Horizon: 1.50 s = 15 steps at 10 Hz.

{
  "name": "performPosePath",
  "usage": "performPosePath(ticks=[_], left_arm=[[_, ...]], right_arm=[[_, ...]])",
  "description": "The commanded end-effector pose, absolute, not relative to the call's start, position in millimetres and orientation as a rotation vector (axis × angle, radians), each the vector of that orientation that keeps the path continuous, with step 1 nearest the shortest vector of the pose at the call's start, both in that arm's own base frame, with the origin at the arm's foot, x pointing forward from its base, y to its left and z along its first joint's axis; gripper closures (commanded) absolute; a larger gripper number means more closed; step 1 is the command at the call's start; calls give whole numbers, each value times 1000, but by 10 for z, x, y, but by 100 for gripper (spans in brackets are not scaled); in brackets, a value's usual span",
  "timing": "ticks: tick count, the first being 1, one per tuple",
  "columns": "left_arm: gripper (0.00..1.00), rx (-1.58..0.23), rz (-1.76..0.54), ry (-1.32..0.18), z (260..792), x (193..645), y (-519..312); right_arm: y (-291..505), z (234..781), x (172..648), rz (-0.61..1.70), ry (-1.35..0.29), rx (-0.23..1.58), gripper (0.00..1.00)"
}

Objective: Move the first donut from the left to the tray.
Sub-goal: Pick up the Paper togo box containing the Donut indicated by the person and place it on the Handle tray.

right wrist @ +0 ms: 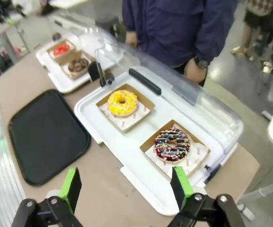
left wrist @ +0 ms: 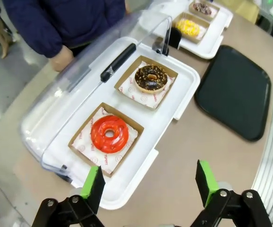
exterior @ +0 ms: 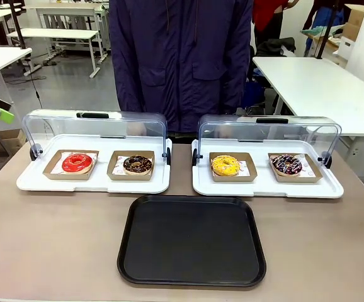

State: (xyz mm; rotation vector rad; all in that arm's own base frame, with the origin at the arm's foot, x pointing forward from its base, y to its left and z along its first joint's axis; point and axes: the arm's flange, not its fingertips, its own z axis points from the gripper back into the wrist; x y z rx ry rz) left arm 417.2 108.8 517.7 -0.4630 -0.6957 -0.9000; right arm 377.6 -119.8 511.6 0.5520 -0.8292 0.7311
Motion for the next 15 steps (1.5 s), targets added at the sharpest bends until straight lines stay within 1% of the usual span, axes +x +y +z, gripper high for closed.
performPosePath(ticks=[1, 4, 8, 9, 15], left_arm=[[0, -538, -880, -785, 5178, 4118, 1417], [0, -617, -905, -853, 5157, 4094, 1579], [0, -614, -869, -888, 5136, 4077, 1606], [0, -615, -879, -845, 5131, 4042, 1593], [0, -615, -879, -845, 5131, 4042, 1593]], right_arm=[[-1594, 5155, 4002, 740, -914, 650, 0], [-1855, 5093, 4060, 712, -987, 703, 0], [-2021, 5041, 4142, 679, -1021, 752, 0], [-1963, 5006, 4044, 664, -991, 732, 0], [-1963, 5006, 4044, 664, -991, 732, 0]])
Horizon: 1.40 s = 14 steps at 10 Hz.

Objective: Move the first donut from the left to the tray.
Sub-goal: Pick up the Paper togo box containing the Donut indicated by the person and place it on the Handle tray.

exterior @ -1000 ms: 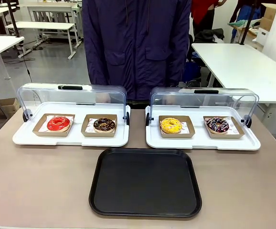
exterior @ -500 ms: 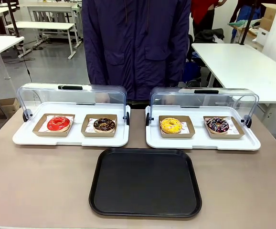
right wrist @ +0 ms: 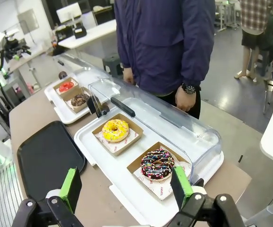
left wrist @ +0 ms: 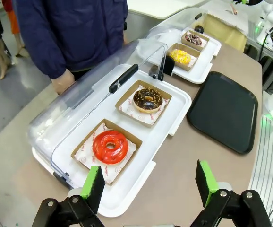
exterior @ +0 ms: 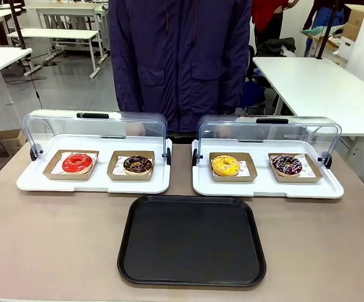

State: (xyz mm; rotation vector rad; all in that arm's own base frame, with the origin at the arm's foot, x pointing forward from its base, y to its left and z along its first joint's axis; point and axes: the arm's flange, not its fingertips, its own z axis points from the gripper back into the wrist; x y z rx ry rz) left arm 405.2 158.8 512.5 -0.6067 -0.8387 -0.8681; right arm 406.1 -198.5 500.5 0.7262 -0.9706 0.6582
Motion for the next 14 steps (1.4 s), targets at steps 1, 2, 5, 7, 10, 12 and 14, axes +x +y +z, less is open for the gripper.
performPosePath(ticks=[1, 2, 5, 7, 10, 12, 14], left_arm=[[0, -615, -879, -845, 5131, 4042, 1593], [0, -615, -879, -845, 5131, 4042, 1593], [0, -615, -879, -845, 5131, 4042, 1593], [0, -615, -879, -845, 5131, 4042, 1593], [0, -615, -879, -845, 5131, 4042, 1593], [0, -615, -879, -845, 5131, 4042, 1593], [0, -615, -879, -845, 5131, 4042, 1593]], right_arm=[[-1963, 5006, 4044, 664, -991, 732, 0], [-1963, 5006, 4044, 664, -991, 732, 0], [-1963, 5006, 4044, 664, -991, 732, 0], [-1963, 5006, 4044, 664, -991, 732, 0], [-1963, 5006, 4044, 664, -991, 732, 0], [-1963, 5006, 4044, 664, -991, 732, 0], [-1963, 5006, 4044, 664, -991, 732, 0]])
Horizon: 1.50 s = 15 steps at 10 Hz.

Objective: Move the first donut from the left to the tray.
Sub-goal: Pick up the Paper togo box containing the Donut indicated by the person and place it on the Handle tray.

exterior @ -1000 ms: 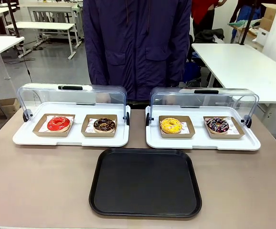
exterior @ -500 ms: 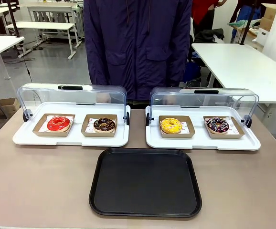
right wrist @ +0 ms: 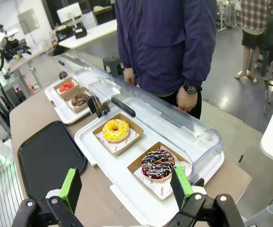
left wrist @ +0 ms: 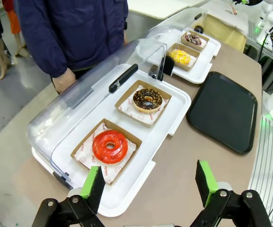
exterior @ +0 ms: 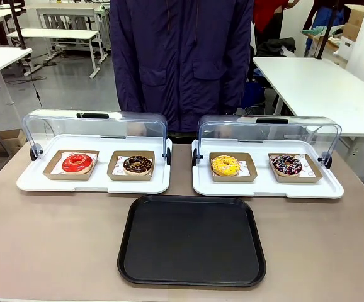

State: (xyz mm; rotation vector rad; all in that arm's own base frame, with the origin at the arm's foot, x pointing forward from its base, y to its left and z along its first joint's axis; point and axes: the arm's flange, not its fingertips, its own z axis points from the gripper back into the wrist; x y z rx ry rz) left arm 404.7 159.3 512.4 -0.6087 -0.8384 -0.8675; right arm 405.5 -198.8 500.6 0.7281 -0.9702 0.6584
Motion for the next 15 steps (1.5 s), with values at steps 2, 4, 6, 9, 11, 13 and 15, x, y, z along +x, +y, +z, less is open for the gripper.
performPosePath(ticks=[2, 4, 6, 9, 11, 13, 15], left_arm=[[0, -615, -879, -845, 5131, 4042, 1593], [0, -615, -879, -845, 5131, 4042, 1593], [0, -615, -879, -845, 5131, 4042, 1593], [0, -615, -879, -845, 5131, 4042, 1593], [0, -615, -879, -845, 5131, 4042, 1593], [0, -615, -879, -845, 5131, 4042, 1593], [0, -615, -879, -845, 5131, 4042, 1593]], right_arm=[[-1963, 5006, 4044, 664, -991, 732, 0], [-1963, 5006, 4044, 664, -991, 732, 0], [-1963, 5006, 4044, 664, -991, 732, 0], [-1963, 5006, 4044, 664, -991, 732, 0], [-1963, 5006, 4044, 664, -991, 732, 0], [-1963, 5006, 4044, 664, -991, 732, 0], [-1963, 5006, 4044, 664, -991, 732, 0]])
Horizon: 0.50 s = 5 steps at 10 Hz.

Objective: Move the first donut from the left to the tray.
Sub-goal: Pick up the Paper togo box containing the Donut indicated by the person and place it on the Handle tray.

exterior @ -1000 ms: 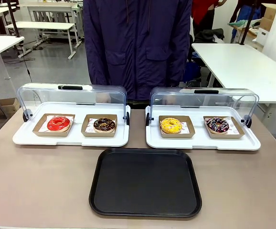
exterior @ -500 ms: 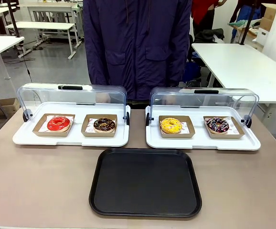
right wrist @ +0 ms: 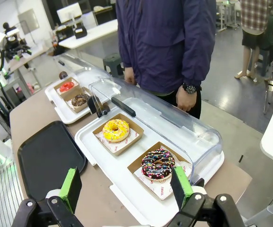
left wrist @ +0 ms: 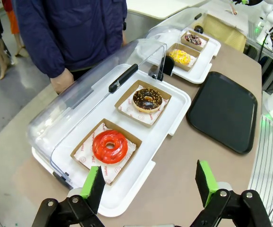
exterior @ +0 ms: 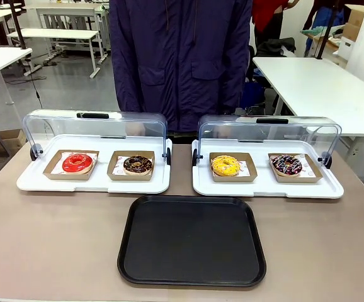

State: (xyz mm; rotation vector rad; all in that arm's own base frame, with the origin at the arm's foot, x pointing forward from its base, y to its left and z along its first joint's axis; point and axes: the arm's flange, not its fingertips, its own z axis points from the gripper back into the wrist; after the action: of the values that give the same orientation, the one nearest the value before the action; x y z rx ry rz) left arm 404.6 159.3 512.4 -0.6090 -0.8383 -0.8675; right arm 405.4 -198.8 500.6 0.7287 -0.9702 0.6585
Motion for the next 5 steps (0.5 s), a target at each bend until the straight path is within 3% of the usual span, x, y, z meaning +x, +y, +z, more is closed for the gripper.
performPosePath(ticks=[1, 5], left_arm=[[0, -615, -879, -845, 5131, 4042, 1593], [0, -615, -879, -845, 5131, 4042, 1593]], right_arm=[[-1963, 5006, 4044, 664, -991, 732, 0], [-1963, 5006, 4044, 664, -991, 732, 0]])
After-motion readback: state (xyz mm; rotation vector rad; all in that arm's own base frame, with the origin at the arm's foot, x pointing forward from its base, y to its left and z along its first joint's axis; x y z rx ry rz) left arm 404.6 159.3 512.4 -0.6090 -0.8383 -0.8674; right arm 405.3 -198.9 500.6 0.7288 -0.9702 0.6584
